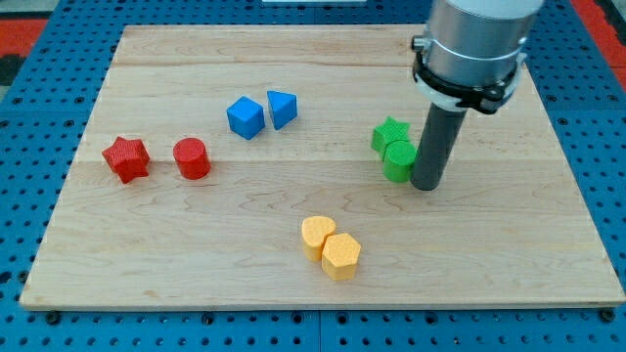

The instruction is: Move the red circle slightly to the left

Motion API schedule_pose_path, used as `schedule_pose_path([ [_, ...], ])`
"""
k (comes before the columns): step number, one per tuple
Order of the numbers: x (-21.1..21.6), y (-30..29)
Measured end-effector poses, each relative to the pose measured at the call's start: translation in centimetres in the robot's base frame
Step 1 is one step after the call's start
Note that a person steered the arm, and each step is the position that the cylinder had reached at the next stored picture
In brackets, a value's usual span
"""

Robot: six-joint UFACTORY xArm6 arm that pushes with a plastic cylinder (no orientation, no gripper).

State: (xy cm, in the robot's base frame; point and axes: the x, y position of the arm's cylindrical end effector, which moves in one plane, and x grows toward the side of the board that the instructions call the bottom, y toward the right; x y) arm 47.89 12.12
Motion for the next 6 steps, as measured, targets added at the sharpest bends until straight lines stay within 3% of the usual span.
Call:
schedule_pose_path([
  [1,0.9,3.0],
  [2,6.8,1.2],
  [3,7.4,2.6],
  [4,4.3,1.7],
  [5,-0.7,-6.4],
  [6,-3.0,-14.7],
])
